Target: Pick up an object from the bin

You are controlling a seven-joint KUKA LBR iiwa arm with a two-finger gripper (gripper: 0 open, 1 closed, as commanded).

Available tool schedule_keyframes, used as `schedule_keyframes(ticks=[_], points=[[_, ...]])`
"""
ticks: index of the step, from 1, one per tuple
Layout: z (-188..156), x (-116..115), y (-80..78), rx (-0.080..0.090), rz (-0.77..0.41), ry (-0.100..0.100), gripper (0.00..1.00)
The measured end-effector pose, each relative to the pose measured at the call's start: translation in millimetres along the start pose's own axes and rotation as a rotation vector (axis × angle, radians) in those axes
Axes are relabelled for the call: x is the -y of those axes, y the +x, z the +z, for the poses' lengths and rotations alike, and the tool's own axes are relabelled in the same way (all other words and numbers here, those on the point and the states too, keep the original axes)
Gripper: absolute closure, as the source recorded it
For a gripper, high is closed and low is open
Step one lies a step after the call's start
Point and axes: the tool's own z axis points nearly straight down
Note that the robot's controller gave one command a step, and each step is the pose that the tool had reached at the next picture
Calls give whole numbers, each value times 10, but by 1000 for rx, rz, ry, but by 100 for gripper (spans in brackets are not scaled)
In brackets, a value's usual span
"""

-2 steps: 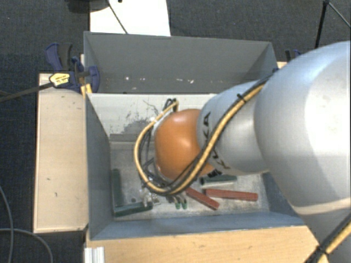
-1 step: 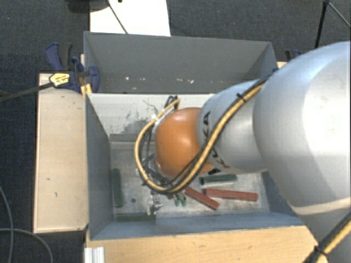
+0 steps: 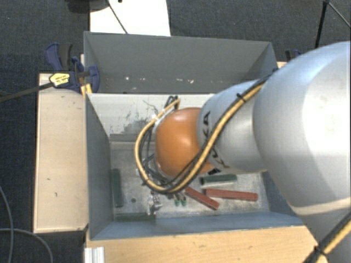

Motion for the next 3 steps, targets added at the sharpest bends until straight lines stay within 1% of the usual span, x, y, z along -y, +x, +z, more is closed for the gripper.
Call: schedule_keyframes(ticks=[1,2,3], points=[[-166,231,-165,-39,-163,0,0],[-429,756,-201,-37,-274,2,0],[-379,946,-211,-37,-143,5,0]])
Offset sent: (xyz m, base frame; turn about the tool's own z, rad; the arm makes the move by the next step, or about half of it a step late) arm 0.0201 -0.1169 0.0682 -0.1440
